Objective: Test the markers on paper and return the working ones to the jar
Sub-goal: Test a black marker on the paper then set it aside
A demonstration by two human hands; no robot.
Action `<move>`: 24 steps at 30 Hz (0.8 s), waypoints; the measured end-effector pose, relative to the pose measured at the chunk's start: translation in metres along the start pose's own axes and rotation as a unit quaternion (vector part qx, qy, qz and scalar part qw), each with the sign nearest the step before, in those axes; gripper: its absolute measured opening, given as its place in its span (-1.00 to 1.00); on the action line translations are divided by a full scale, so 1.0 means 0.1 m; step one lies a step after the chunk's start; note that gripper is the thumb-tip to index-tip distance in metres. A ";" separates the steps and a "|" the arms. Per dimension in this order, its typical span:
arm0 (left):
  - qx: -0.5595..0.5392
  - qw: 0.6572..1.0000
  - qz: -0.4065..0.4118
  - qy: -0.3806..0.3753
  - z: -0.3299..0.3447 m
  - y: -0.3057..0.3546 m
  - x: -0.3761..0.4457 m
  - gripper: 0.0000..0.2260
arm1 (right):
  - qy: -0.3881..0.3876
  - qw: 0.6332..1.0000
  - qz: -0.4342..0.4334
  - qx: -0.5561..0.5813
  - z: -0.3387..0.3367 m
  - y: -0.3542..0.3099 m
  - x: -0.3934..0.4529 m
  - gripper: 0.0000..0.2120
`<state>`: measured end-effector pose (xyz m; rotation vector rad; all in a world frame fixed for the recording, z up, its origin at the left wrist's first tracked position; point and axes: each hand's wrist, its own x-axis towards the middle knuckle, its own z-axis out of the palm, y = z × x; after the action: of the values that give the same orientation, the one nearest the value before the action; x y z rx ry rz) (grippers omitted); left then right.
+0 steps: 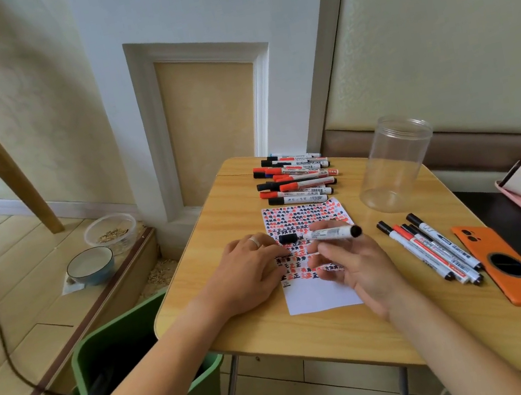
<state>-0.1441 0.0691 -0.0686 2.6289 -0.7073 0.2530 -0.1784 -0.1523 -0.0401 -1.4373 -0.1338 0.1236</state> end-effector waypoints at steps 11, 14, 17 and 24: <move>0.027 0.997 -0.039 -0.055 0.04 -0.04 0.02 -0.54 | 0.023 0.992 -0.017 -0.122 0.08 0.09 -0.03 -0.97; 0.016 0.998 -0.043 -0.048 0.06 -0.05 0.02 -0.53 | 0.047 0.987 -0.033 -0.153 0.12 0.11 -0.03 -0.89; 0.012 0.998 -0.044 -0.044 0.08 -0.07 0.02 -0.50 | 0.080 0.975 -0.048 -0.201 0.17 0.17 -0.02 -0.79; 0.014 0.998 -0.045 -0.041 0.08 -0.07 0.02 -0.52 | 0.087 0.965 -0.018 -0.247 0.24 0.20 -0.01 -0.76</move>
<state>-0.1386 0.0704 -0.0779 2.7022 -0.6129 0.1314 -0.1833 -0.1268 -0.0568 -1.9354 -0.0458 -0.0730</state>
